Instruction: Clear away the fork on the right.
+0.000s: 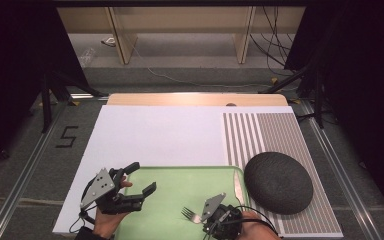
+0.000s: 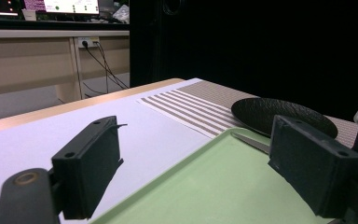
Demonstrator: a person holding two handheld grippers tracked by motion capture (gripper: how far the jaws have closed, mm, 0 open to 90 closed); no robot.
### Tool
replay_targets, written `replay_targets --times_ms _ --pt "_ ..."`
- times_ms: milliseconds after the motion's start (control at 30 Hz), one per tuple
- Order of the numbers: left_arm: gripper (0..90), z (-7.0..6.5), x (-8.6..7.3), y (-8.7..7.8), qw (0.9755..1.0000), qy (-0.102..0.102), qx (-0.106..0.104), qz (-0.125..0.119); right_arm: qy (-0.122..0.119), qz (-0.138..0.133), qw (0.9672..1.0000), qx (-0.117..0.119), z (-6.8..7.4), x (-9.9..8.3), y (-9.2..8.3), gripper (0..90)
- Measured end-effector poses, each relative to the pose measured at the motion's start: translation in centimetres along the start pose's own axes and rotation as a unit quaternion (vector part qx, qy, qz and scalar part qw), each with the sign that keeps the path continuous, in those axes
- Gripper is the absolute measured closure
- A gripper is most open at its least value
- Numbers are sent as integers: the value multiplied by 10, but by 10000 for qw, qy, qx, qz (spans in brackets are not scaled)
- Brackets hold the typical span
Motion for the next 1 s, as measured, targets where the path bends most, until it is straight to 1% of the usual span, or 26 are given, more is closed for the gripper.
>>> replay_targets --times_ms 100,200,333,367,400,467,600,633,700,733,800,833,867,1000 --pt "160 0 0 0 10000 2 -1 2 -47 45 10000 -40 0 -1 1 896" --pt "160 0 0 0 10000 -6 -1 -5 -86 132 9998 -89 0 -2 2 899" --pt "160 0 0 0 10000 -5 -6 4 -126 238 9994 -221 -1 -4 4 900" --pt "160 0 0 0 10000 1 -7 7 -157 237 9992 -268 -2 -4 5 900" --pt "160 0 0 0 10000 3 -6 9 -214 233 9991 -267 -2 -4 5 900" --pt "161 0 0 0 10000 -13 1 0 -228 245 9990 -302 -3 -4 5 900" --pt "160 0 0 0 10000 1 -3 5 -144 312 9986 -399 -5 -6 4 900" --pt "161 0 0 0 10000 3 -5 6 -226 276 9985 -417 -7 -6 5 900" --pt "161 0 0 0 10000 -1 -6 8 -113 340 9982 -477 -9 -7 3 900" --pt "160 0 0 0 10000 -2 -3 7 -190 306 9980 -522 -11 -8 3 900" --pt "161 0 0 0 10000 -3 1 -4 5 347 9975 -623 -13 -9 2 900" --pt "161 0 0 0 10000 -1 1 -3 -44 314 9973 -662 -15 -9 2 900" --pt "161 0 0 0 10000 1 1 -1 32 361 9969 -697 -17 -11 0 900" --pt "161 0 0 0 10000 2 -3 3 179 345 9962 -773 -25 -15 -3 900"
Point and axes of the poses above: each handheld gripper's, and its own axes: y roughly forward along the jaws, x roughly out of its top, z roughly to its left, the point moved 7 cm from there along y, roughly forward along the jaws, and after that the axes turned 4 degrees about y, right-handed, at the moved point
